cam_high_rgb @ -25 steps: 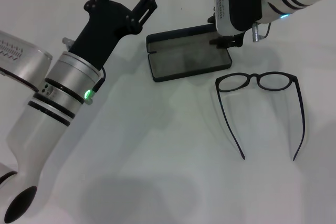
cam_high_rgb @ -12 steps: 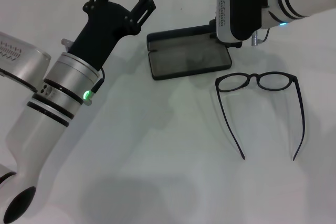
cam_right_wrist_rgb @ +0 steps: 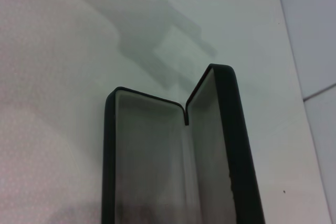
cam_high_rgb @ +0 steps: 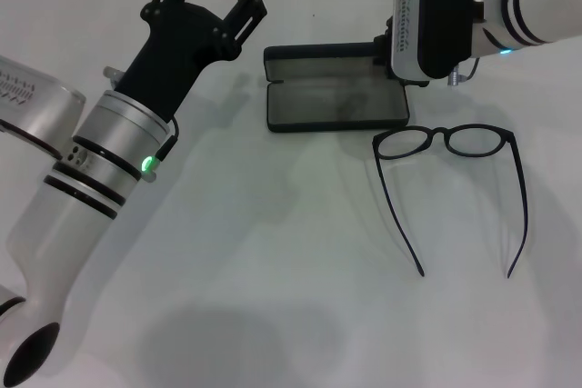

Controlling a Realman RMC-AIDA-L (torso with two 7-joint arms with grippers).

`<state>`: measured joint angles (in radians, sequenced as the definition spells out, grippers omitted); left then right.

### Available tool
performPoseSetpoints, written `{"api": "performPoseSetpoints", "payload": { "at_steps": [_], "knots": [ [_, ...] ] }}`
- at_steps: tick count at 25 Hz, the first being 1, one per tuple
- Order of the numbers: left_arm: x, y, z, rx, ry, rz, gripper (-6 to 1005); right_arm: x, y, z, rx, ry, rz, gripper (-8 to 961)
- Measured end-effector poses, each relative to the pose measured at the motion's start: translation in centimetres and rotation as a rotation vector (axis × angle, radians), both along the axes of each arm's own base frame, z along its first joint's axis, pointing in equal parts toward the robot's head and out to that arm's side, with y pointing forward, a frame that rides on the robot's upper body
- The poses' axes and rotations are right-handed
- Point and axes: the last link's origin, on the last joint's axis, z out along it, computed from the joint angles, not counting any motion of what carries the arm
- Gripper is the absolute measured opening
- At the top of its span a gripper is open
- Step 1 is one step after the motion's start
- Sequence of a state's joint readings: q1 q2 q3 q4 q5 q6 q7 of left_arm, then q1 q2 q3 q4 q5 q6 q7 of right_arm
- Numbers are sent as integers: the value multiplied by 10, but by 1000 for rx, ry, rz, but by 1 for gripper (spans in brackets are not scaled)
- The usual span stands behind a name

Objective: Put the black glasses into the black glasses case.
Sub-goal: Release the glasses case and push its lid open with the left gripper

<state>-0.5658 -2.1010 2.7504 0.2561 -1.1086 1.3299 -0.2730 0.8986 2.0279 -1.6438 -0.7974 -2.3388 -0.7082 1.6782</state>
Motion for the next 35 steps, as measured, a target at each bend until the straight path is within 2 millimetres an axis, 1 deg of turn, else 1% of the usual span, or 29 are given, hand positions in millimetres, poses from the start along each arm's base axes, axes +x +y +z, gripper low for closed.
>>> {"api": "performPoseSetpoints", "payload": {
  "at_steps": [9, 15, 23, 29, 34, 35],
  "knots": [
    [2, 2, 0, 1, -1, -5, 786, 7, 0, 4, 15, 14, -23, 188],
    [2, 1, 0, 1, -2, -5, 786, 6, -1, 4, 19, 26, -28, 188],
    [2, 2, 0, 1, -1, -6, 785, 4, -6, 8, 18, 55, -34, 186],
    [2, 2, 1, 2, 0, -6, 785, 4, -9, 8, 1, 56, -56, 239],
    [-1, 1, 1, 3, 2, 1, 785, -1, -11, 12, 13, 75, -33, 331],
    [-1, 1, 1, 3, 2, 1, 785, -2, -12, 15, 17, 84, -30, 331]
  ]
}}
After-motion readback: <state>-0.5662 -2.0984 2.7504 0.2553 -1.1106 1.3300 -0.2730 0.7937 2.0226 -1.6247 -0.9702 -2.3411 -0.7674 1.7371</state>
